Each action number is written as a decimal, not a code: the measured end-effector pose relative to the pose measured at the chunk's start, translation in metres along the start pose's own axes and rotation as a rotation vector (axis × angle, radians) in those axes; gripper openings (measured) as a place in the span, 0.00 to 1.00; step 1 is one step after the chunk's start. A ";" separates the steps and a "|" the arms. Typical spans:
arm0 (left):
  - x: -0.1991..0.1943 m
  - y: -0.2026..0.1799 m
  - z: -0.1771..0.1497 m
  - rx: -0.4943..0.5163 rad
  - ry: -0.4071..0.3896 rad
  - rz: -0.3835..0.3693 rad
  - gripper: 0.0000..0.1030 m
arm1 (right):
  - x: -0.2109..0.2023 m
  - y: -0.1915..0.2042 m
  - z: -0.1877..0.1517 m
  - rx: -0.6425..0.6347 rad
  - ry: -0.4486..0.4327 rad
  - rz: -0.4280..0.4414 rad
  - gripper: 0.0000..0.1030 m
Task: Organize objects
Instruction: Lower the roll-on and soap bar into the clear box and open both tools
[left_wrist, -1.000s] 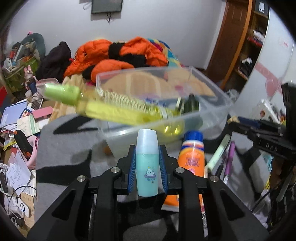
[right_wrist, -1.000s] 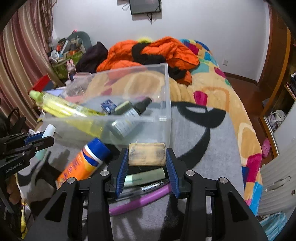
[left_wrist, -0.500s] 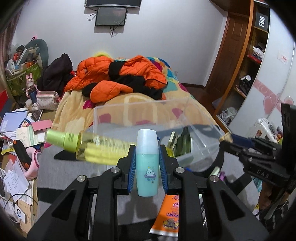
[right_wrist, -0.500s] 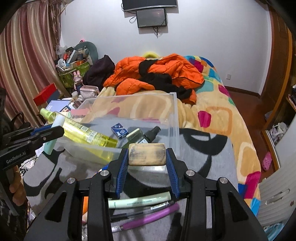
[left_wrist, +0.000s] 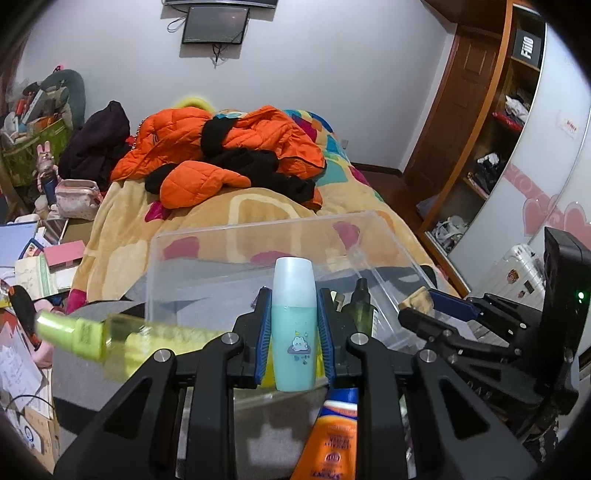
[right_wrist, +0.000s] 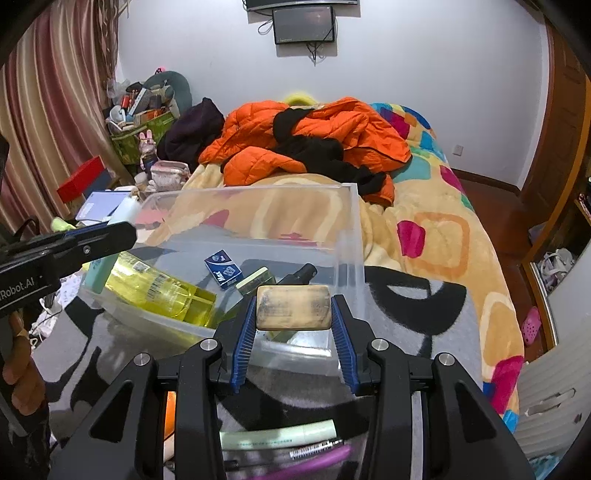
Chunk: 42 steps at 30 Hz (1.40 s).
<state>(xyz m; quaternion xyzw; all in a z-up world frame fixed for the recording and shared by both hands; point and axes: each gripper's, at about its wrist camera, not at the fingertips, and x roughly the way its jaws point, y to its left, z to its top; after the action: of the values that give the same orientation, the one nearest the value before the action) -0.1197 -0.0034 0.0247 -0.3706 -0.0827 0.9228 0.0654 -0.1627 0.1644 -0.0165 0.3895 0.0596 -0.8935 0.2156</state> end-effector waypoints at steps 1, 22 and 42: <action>0.005 -0.002 0.001 0.002 0.008 -0.005 0.23 | 0.003 0.000 0.000 -0.005 0.004 -0.007 0.36; 0.057 -0.026 -0.008 0.074 0.129 -0.016 0.23 | 0.011 0.005 0.000 -0.019 0.004 -0.023 0.36; -0.007 -0.034 -0.020 0.132 0.031 0.003 0.48 | -0.041 -0.004 -0.018 0.035 -0.048 -0.015 0.61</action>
<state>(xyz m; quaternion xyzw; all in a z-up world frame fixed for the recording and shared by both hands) -0.0983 0.0303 0.0217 -0.3800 -0.0201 0.9204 0.0897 -0.1279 0.1872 0.0002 0.3711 0.0417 -0.9051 0.2033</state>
